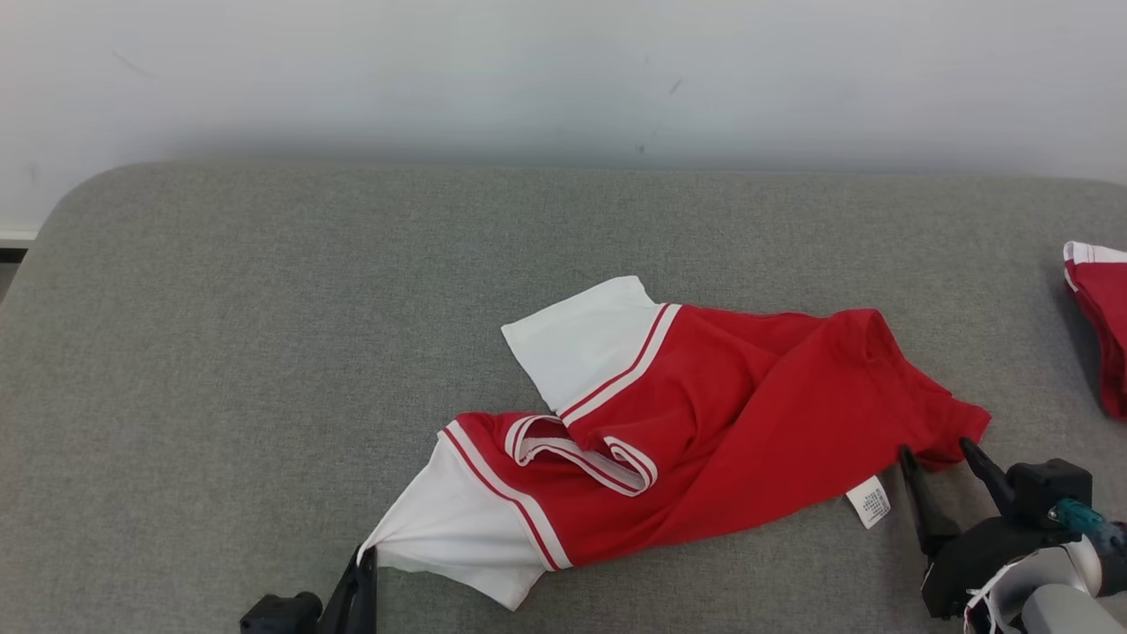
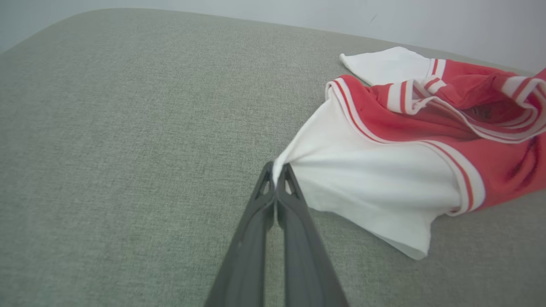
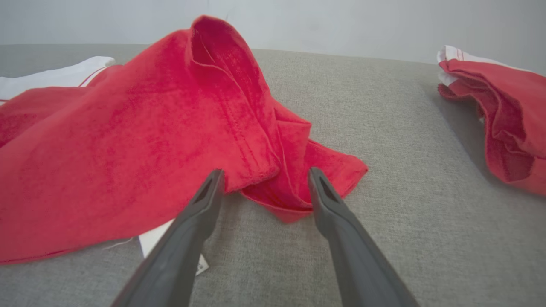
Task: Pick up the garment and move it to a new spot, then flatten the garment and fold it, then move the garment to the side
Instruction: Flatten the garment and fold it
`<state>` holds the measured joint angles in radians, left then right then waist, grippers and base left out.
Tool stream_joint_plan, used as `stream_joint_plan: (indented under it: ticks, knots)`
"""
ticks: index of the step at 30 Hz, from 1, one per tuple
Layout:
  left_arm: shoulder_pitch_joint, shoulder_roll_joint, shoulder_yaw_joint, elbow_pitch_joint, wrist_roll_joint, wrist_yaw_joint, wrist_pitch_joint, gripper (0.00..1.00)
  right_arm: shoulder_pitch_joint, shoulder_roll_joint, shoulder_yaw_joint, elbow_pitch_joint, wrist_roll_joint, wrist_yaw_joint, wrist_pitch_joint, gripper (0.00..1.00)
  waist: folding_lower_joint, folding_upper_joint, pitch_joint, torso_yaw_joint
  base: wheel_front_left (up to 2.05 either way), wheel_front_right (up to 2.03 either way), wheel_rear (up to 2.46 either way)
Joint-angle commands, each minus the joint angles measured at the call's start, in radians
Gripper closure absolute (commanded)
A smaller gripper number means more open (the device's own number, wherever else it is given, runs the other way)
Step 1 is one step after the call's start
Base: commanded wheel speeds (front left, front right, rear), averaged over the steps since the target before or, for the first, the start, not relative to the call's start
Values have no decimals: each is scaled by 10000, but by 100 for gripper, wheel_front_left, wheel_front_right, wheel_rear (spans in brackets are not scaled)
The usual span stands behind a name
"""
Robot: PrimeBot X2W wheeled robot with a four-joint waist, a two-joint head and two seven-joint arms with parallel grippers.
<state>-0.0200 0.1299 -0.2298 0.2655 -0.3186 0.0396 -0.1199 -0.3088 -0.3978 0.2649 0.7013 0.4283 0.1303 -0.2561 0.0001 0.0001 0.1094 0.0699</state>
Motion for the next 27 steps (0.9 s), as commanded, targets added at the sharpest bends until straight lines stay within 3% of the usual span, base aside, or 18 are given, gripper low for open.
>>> stream_joint_plan:
  ticks: [1, 6, 8, 9, 10, 11, 12, 19, 27]
  knots:
    - [-113, 53, -23, -55, -88, 26, -43, 100, -282, 34, 160, 296, 34, 2, -58, 0, -1, -1, 60, 41, 0, 0, 0]
    - [-224, 87, -91, -48, -111, -10, 11, 100, -815, 35, 569, 917, -120, 2, -85, 0, -1, -1, 158, 122, 0, 0, 0]
    - [-260, 83, -119, -17, -123, -8, 15, 100, -986, 92, 677, 1071, -144, 2, -88, 9, -1, -1, 185, 144, 0, 0, 0]
    - [-262, 81, -129, -3, -134, -10, 10, 100, -1057, 82, 733, 1103, -207, 2, -90, 20, -1, -1, 197, 152, 0, 0, 0]
    - [-262, 76, -142, 12, -143, -11, 8, 100, -1103, 74, 763, 1149, -211, 2, -90, 52, -1, -1, 205, 159, 0, 0, 0]
    - [-269, 70, -157, 25, -151, -7, -2, 100, -1145, 72, 787, 1190, -210, 2, -91, 69, -1, -1, 207, 165, 0, 0, 0]
    - [-286, 58, -169, 33, -154, 3, -11, 100, -1203, 33, 801, 1200, -288, 2, -91, 97, -1, -1, 204, 169, 0, 0, 0]
    - [-235, 7, -98, -94, -261, -26, -435, 100, -1033, -165, 610, 916, -523, 2, -83, 100, -1, -1, -20, 81, 0, 0, 0]
    - [-109, -76, 404, -1079, -945, -233, -992, 100, -277, -498, -169, -611, -972, 2, -80, 100, -1, -1, -654, -255, 0, 0, 0]
